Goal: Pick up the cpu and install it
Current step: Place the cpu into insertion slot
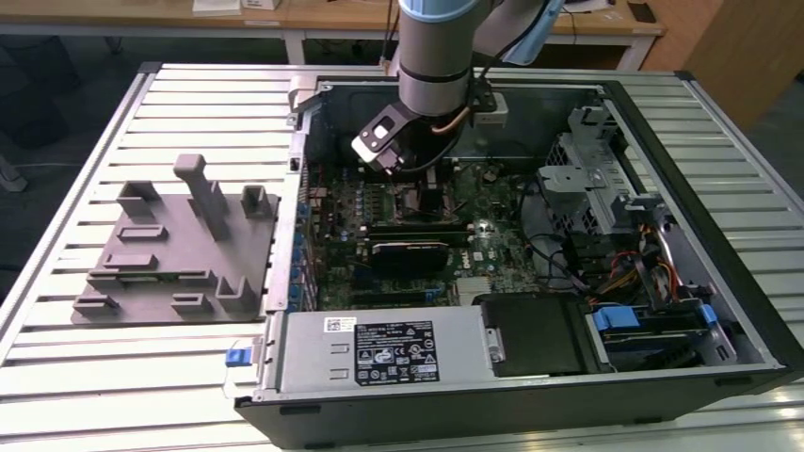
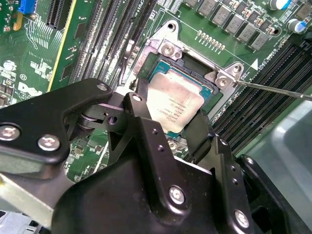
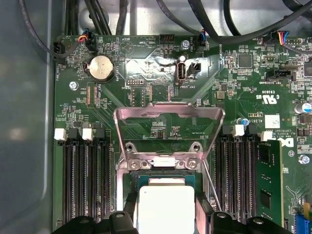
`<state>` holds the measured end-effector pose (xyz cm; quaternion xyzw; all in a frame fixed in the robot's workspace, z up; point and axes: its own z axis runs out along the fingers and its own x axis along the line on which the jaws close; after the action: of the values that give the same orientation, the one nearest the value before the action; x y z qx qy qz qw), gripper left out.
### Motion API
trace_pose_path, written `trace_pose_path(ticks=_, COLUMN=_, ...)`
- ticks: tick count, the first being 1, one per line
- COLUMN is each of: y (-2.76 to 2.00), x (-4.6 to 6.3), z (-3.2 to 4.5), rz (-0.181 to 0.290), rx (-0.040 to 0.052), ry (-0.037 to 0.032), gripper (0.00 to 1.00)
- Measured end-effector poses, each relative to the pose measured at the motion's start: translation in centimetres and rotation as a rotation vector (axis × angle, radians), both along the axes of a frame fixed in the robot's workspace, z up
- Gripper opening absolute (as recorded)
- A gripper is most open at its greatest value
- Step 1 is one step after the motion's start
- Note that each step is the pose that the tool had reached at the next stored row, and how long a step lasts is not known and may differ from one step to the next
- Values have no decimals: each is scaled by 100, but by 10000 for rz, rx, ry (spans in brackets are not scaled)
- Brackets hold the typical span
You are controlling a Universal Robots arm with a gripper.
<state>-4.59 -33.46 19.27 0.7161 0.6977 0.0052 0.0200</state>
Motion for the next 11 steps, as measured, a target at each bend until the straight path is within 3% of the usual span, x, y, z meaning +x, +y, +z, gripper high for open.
trace_pose_path(ticks=9, y=0, x=0, z=-2, rz=0, rx=0, ry=0, gripper=54)
trace_pose_path(ticks=11, y=0, x=0, z=-2, rz=0, rx=1, ry=0, gripper=62)
